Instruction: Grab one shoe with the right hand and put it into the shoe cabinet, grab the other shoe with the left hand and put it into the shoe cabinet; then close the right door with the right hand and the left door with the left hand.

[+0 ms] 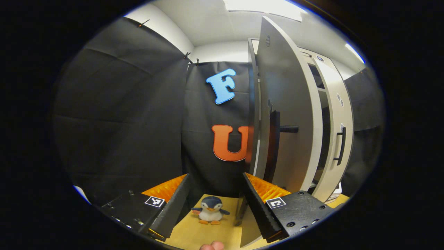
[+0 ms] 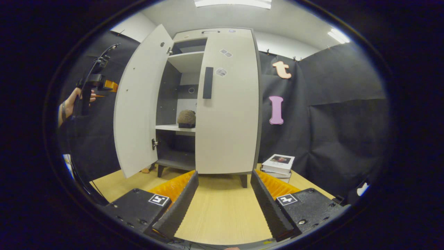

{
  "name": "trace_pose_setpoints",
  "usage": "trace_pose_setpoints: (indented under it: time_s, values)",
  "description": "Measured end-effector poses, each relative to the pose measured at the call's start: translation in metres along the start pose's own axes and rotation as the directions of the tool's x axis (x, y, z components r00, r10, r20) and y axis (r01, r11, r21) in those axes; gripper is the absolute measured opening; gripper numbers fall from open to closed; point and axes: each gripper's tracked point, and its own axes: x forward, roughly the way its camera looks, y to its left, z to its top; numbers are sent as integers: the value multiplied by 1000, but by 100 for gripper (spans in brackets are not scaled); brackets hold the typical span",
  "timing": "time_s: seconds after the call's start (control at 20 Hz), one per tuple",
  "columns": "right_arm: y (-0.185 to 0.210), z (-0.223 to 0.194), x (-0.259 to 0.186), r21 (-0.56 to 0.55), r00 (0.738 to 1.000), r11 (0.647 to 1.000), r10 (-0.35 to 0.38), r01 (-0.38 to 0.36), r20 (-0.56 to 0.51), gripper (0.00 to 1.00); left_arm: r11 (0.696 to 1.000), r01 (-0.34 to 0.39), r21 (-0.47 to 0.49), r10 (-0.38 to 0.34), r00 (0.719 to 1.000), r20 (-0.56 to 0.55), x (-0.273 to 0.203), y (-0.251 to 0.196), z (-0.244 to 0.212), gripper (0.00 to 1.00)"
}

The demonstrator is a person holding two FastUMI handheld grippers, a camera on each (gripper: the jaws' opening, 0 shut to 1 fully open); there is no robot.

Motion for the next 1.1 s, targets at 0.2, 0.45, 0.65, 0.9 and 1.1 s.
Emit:
trace_pose_setpoints:
  time_s: [0.2, 0.45, 0.65, 0.9, 1.1]
  values:
    - [-2, -3, 4, 4, 1000, 1000, 4, -4, -11, 97, 998, 56, -30, -56, 998, -7, -11, -31, -4, 90]
    - [-18, -6, 6, 2, 1000, 1000, -21, 22, -18, 98, 991, 130, -22, -130, 992, 2, -7, -75, -5, 90]
    - [-40, -7, 6, 10, 997, 998, -68, 68, -24, 98, 983, 179, -36, -179, 984, 6, 8, -112, -9, 90]
    - [-59, -8, 5, 19, 992, 992, -121, 122, -23, 98, 969, 247, -15, -247, 969, 1, 36, -158, -14, 90]
    - [-70, -11, 3, 23, 989, 989, -143, 144, -31, 98, 972, 235, -32, -236, 971, -32, 45, -160, -26, 90]
